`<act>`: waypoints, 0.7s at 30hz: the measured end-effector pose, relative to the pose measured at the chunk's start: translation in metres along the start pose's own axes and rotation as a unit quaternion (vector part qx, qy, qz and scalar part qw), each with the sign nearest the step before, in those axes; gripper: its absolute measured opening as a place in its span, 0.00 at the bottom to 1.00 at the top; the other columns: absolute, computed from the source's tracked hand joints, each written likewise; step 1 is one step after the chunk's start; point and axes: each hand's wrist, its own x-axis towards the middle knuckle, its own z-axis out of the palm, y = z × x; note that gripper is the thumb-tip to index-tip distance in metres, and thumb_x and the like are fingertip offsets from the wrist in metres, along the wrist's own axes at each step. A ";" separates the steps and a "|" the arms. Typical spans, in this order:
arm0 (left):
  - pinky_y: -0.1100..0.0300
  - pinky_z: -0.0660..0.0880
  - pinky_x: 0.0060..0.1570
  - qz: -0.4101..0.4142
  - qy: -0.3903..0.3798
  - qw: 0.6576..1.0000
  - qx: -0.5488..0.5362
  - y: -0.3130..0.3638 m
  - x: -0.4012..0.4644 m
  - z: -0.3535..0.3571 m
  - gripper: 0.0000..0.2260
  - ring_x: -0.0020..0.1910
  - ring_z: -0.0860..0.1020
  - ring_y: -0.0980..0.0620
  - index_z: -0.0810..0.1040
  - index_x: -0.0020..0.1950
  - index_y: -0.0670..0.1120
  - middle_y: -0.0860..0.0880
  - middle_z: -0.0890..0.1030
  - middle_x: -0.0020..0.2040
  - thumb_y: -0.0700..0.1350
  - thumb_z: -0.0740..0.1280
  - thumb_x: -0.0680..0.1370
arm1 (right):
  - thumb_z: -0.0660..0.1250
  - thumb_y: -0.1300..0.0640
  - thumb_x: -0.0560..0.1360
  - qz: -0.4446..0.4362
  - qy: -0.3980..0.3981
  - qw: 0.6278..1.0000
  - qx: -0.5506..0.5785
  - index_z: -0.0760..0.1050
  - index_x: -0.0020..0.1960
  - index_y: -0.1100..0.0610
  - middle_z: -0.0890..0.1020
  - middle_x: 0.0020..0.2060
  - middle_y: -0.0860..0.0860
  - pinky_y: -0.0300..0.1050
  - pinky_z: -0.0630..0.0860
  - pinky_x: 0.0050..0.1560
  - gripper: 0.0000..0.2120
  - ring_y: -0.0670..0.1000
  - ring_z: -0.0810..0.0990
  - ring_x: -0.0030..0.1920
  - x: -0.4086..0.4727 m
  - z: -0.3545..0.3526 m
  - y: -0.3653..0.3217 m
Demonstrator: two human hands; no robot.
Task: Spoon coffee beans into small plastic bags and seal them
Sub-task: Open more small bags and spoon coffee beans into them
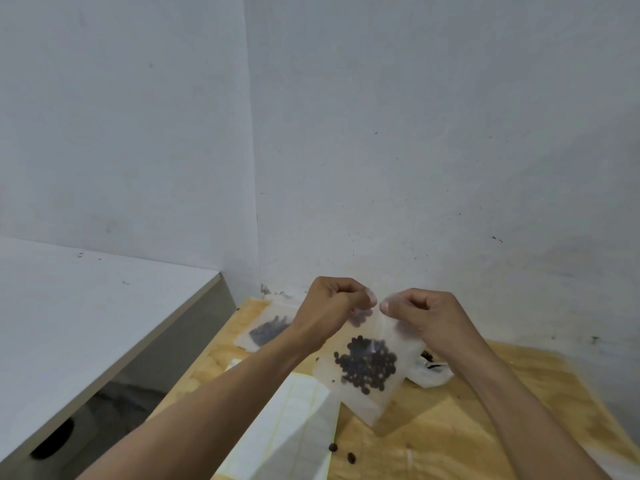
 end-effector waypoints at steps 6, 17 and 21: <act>0.61 0.78 0.39 0.032 0.010 0.999 0.020 -0.007 -0.004 -0.002 0.09 0.33 0.80 0.51 0.87 0.43 0.43 0.46 0.86 0.37 0.45 0.72 0.80 | 0.74 0.51 0.73 -0.007 -0.003 0.999 -0.031 0.87 0.40 0.51 0.86 0.38 0.53 0.42 0.75 0.42 0.06 0.42 0.80 0.35 0.005 0.006 -0.003; 0.61 0.76 0.34 0.016 0.113 0.993 0.018 -0.016 0.007 -0.028 0.11 0.28 0.76 0.53 0.85 0.40 0.39 0.47 0.82 0.32 0.44 0.72 0.80 | 0.77 0.56 0.73 0.057 -0.003 0.997 0.057 0.89 0.42 0.55 0.89 0.38 0.54 0.41 0.84 0.41 0.04 0.52 0.88 0.40 0.012 0.012 0.011; 0.63 0.75 0.33 0.013 0.122 0.992 0.025 -0.021 0.008 -0.028 0.11 0.28 0.76 0.54 0.85 0.39 0.43 0.49 0.82 0.31 0.45 0.73 0.79 | 0.81 0.53 0.69 0.054 0.037 0.995 0.071 0.88 0.42 0.57 0.88 0.35 0.55 0.42 0.85 0.42 0.07 0.57 0.88 0.39 0.013 0.019 0.017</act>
